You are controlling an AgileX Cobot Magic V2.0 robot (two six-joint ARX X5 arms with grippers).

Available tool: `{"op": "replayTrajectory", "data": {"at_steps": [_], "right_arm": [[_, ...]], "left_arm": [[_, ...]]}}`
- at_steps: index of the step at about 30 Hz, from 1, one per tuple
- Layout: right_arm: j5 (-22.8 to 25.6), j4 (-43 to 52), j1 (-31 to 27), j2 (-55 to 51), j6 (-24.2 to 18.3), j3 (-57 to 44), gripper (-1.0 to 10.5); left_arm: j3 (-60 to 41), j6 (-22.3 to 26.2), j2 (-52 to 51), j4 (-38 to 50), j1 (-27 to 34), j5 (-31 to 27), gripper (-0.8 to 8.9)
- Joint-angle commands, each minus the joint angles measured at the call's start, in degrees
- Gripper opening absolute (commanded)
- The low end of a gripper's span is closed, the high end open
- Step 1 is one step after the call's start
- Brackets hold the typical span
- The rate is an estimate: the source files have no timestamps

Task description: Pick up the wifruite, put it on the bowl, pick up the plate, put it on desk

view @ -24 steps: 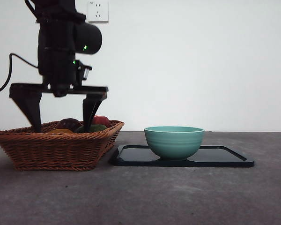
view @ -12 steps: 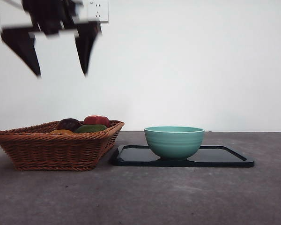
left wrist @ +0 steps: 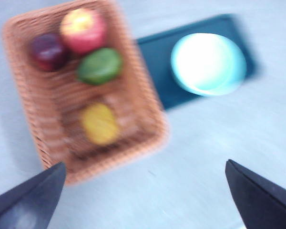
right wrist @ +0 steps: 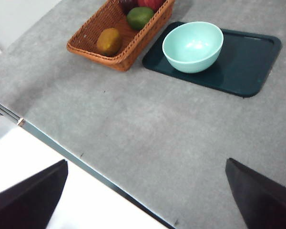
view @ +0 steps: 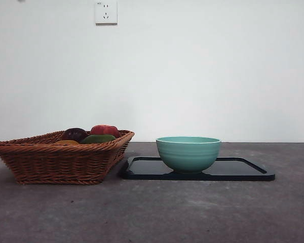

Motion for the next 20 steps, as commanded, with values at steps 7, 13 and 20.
{"op": "replayTrajectory", "data": {"at_steps": [7, 13, 20], "right_arm": [[0.0, 3.4, 0.3, 0.1, 0.1, 0.5, 5.5], [0.0, 5.1, 0.3, 0.1, 1.7, 0.5, 5.5], [0.2, 6.2, 0.3, 0.1, 2.8, 0.5, 5.5]], "left_arm": [[1.3, 2.0, -15.7, -8.5, -4.0, 4.3, 5.36], [1.2, 0.8, -26.5, -11.9, -4.2, 4.3, 5.36], [1.0, -0.8, -35.4, -11.9, -4.2, 4.3, 5.31]]}}
